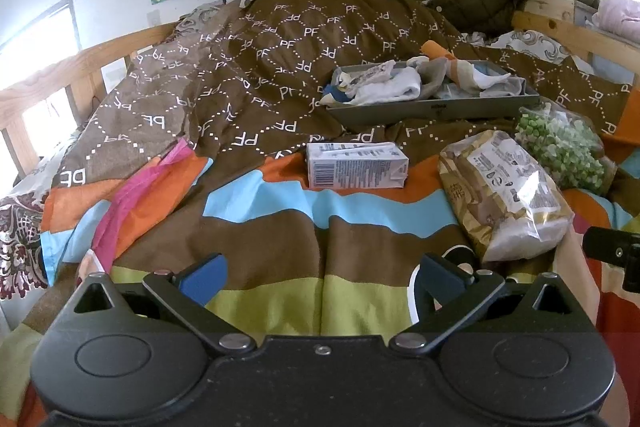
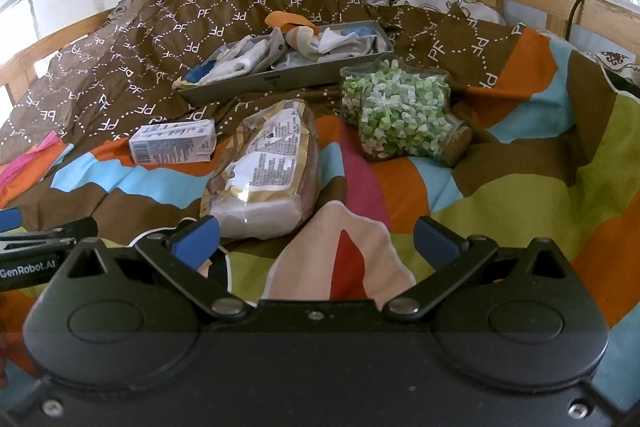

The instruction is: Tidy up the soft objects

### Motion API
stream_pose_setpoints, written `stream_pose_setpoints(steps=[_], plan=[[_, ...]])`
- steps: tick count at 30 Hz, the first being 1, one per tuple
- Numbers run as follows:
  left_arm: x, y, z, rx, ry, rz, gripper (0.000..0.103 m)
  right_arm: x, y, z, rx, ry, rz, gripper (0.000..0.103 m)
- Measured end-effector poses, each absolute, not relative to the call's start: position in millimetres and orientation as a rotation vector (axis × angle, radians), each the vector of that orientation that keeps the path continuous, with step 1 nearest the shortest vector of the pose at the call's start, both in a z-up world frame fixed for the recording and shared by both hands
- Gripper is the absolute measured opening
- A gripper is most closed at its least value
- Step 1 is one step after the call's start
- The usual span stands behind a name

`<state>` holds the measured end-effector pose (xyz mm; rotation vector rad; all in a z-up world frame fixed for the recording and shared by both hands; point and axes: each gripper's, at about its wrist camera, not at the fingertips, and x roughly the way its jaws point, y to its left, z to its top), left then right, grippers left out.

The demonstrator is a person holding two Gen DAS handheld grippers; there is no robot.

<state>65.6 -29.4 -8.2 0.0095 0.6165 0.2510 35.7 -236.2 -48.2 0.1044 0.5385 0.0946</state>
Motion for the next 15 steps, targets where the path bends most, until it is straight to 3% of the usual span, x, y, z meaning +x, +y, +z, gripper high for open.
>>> stream_pose_setpoints(steps=[15], plan=[[64.6,-30.3,-10.7,0.038,0.614,0.253,0.102,35.8,-236.2,-48.4,0.105,0.539,0.094,0.102]])
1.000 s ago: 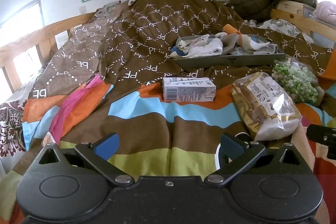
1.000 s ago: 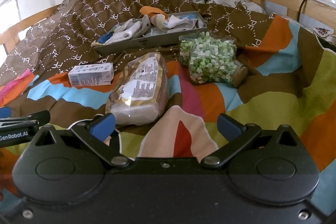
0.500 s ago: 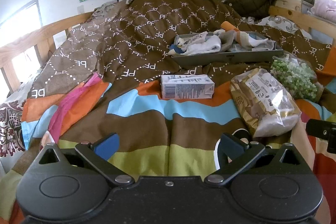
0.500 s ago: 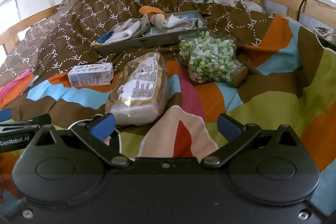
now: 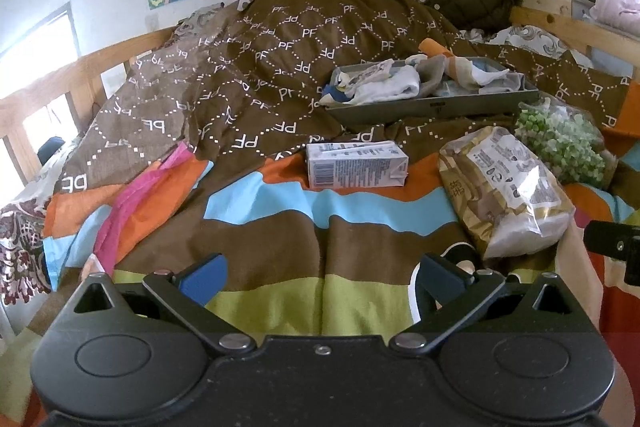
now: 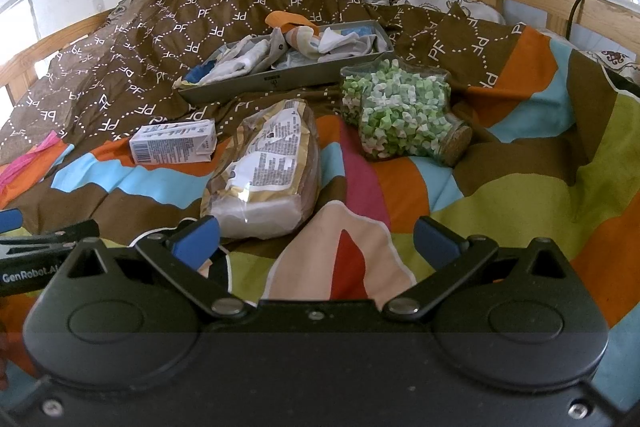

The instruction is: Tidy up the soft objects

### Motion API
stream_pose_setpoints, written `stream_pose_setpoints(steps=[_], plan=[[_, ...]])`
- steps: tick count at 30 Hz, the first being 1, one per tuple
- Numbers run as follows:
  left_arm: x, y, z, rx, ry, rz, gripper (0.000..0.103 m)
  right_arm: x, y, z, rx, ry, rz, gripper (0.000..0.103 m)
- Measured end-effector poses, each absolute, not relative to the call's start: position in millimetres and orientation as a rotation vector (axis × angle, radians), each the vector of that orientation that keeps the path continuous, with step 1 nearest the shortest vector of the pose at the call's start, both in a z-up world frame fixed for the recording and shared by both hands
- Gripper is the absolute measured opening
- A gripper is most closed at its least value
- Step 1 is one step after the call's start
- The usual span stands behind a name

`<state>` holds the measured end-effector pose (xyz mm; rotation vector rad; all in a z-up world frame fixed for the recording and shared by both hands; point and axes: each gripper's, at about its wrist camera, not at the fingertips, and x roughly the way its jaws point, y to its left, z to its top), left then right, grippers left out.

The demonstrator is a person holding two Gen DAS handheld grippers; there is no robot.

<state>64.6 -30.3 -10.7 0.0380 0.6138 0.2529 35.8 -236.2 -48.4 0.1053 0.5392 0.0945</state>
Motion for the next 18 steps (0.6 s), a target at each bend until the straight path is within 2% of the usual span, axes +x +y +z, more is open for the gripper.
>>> stream_pose_setpoints(steps=[18], plan=[[63,-43,-7,0.134,0.599,0.249,0.102,36,-237,-48,0.105,0.539,0.096,0.102]])
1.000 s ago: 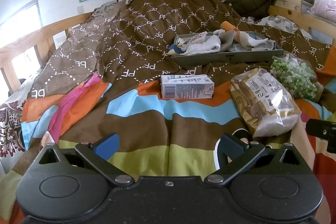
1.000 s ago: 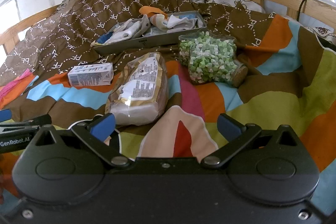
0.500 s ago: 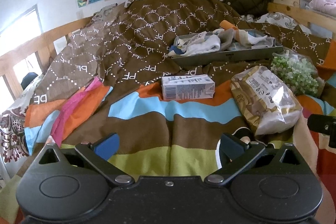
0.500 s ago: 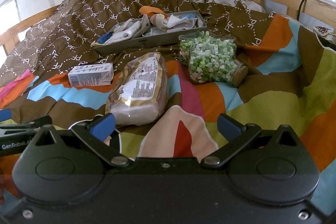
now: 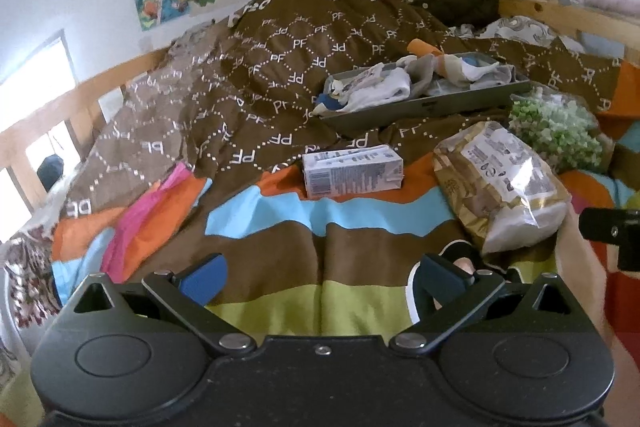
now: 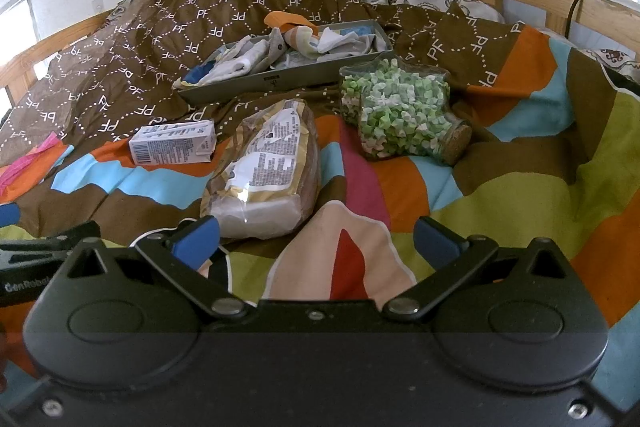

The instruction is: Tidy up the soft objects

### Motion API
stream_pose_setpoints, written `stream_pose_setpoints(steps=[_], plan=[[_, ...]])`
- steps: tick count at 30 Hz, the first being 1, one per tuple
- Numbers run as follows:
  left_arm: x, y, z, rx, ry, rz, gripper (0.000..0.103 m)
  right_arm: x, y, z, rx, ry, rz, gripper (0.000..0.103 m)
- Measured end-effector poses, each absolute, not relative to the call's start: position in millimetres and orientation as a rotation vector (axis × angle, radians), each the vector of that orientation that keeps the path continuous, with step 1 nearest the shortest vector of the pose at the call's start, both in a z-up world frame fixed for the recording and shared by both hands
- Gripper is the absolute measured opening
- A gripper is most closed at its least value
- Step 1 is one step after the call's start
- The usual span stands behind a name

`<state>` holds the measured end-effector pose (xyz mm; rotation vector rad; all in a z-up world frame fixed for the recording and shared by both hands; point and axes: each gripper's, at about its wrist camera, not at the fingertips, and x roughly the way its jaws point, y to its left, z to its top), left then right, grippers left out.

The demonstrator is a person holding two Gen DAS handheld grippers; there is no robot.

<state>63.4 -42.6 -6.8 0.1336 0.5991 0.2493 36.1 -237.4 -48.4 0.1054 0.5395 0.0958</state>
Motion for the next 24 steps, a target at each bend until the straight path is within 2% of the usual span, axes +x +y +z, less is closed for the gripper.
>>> stream_pose_setpoints(steps=[24], plan=[[63.0,-41.1,-6.8,0.119,0.609,0.252,0.102,36.6,-238.0,-48.7,0.108,0.54,0.096,0.102]])
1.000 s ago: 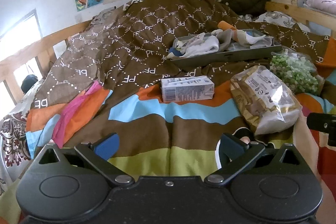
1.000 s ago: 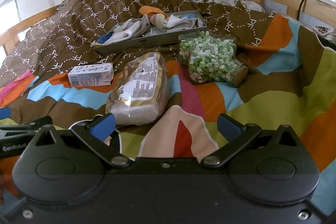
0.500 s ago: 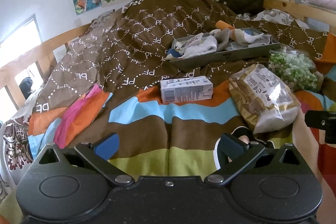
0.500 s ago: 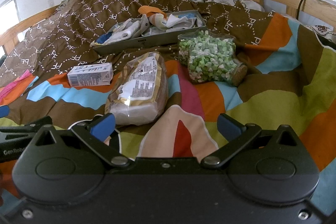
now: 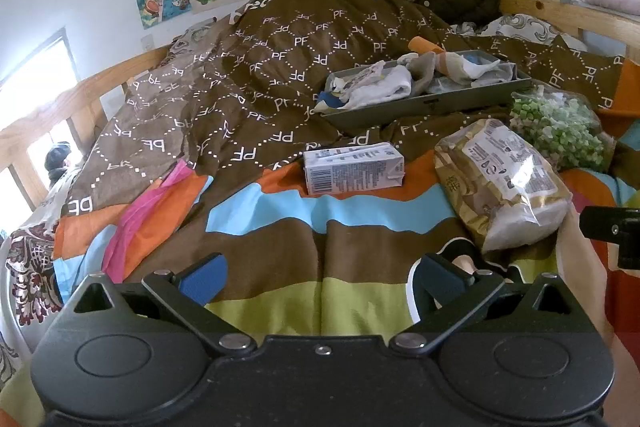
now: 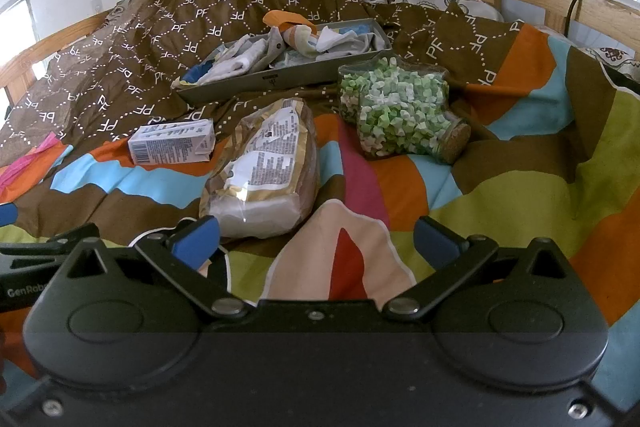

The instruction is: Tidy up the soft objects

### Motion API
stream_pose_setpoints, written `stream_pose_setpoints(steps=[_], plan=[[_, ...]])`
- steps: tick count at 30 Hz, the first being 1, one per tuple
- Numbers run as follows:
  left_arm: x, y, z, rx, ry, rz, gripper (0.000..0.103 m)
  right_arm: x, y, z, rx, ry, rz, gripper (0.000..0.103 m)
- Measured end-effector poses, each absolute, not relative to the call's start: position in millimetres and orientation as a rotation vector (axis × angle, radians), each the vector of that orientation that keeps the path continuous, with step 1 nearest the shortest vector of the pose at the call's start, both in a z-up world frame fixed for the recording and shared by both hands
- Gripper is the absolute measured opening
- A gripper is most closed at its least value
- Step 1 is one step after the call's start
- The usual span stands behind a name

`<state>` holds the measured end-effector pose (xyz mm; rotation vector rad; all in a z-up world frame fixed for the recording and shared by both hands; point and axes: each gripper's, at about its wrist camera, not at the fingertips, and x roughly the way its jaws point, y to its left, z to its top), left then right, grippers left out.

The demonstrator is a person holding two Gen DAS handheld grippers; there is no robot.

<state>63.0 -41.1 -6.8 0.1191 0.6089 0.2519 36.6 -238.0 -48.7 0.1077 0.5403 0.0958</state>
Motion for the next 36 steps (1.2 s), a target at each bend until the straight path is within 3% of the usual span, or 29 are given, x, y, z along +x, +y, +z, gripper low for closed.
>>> stream_pose_setpoints(steps=[36], plan=[[62.9,-43.6,-7.9,0.134,0.609,0.248,0.102,36.4,-238.6,-48.8,0.109,0.542,0.096,0.103]])
